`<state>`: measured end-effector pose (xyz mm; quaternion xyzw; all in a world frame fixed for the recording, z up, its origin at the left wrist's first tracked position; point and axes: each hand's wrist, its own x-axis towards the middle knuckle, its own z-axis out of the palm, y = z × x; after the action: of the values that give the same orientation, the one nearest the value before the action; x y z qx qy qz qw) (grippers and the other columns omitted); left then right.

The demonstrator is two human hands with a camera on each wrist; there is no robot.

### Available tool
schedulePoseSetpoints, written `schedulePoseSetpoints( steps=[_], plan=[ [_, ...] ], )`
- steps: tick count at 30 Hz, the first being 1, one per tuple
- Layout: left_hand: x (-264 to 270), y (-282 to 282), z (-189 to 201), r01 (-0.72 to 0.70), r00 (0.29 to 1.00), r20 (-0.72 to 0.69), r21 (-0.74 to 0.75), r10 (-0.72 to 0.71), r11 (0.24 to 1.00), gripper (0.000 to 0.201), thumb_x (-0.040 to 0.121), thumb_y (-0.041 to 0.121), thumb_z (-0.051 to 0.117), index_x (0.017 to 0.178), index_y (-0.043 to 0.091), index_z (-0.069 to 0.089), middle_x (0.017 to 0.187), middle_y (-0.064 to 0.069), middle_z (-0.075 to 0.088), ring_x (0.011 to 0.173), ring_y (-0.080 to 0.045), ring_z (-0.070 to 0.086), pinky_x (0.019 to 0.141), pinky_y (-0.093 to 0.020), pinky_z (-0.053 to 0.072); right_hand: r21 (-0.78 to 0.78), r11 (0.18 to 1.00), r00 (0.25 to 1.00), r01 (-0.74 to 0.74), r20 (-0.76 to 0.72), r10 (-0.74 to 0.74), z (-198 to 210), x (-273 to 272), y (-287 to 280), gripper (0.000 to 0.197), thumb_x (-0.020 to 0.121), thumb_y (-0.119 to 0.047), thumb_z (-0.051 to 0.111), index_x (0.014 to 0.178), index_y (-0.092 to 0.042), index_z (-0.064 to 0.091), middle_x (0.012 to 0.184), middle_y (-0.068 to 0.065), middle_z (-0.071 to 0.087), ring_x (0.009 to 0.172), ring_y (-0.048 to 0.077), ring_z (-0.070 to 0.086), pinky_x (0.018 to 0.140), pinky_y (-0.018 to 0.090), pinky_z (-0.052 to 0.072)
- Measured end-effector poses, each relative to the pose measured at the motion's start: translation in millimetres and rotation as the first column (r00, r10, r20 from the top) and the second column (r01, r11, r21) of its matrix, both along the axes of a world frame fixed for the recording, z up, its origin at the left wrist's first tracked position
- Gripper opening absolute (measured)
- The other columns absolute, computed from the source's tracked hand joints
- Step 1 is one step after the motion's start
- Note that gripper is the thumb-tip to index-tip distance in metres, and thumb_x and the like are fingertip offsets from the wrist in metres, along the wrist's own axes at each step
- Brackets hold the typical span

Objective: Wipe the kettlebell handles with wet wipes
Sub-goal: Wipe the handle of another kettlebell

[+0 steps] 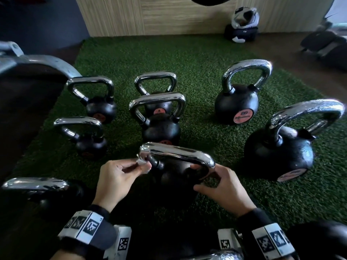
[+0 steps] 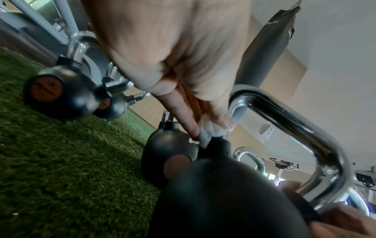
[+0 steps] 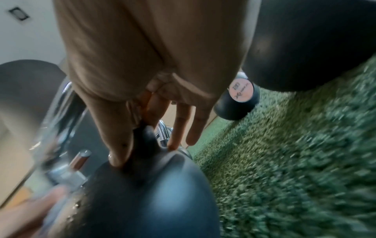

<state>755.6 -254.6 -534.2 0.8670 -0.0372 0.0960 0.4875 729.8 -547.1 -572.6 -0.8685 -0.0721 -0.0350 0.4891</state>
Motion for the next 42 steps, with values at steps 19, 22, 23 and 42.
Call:
schedulePoseSetpoints(
  steps=[19, 22, 23, 42],
  plan=[
    [53.9, -46.3, -8.1, 0.055, 0.972, -0.197, -0.336, -0.127, 0.94, 0.022, 0.085, 0.001, 0.079, 0.104, 0.01, 0.079, 0.096, -0.007, 0.081, 0.098, -0.028, 0.077, 0.091, -0.036, 0.062, 0.072, 0.993, 0.99, -0.089, -0.107, 0.096, -16.5, 27.8, 27.3, 0.08, 0.077, -0.078, 0.057, 0.147, -0.039, 0.053, 0.148, -0.017, 0.055, 0.137, -0.003, 0.048, 0.117, 0.031, 0.043],
    [60.4, -50.0, -2.5, 0.088, 0.976, -0.162, -0.305, -0.142, 0.948, 0.022, 0.086, 0.004, 0.079, 0.102, 0.019, 0.082, 0.096, -0.001, 0.081, 0.099, -0.022, 0.077, 0.095, -0.041, 0.061, 0.1, 0.991, 0.99, -0.088, -0.104, 0.098, -25.9, 26.2, 29.9, 0.091, 0.075, -0.093, 0.046, 0.151, -0.042, 0.047, 0.153, -0.018, 0.049, 0.141, -0.006, 0.042, 0.117, 0.019, 0.036],
    [62.6, -50.6, -0.3, 0.105, 0.981, -0.13, -0.261, -0.143, 0.96, 0.021, 0.087, 0.008, 0.08, 0.099, 0.025, 0.083, 0.095, 0.003, 0.081, 0.099, -0.016, 0.077, 0.096, -0.041, 0.059, 0.112, 0.99, 0.99, -0.082, -0.102, 0.094, -28.1, 25.4, 30.8, 0.095, 0.074, -0.096, 0.042, 0.152, -0.042, 0.046, 0.154, -0.018, 0.048, 0.142, -0.005, 0.041, 0.118, 0.019, 0.035],
    [62.7, -58.8, 24.6, -0.064, 0.967, -0.224, -0.67, -0.119, 0.74, 0.023, 0.088, 0.005, 0.072, 0.111, 0.003, 0.074, 0.09, -0.001, 0.081, 0.082, -0.009, 0.075, 0.077, -0.02, 0.062, 0.156, 0.985, 0.993, -0.076, -0.072, 0.088, -30.9, 22.2, 34.1, 0.098, 0.074, -0.098, 0.036, 0.152, -0.04, 0.044, 0.153, -0.021, 0.046, 0.142, -0.008, 0.039, 0.12, 0.02, 0.032]
  ],
)
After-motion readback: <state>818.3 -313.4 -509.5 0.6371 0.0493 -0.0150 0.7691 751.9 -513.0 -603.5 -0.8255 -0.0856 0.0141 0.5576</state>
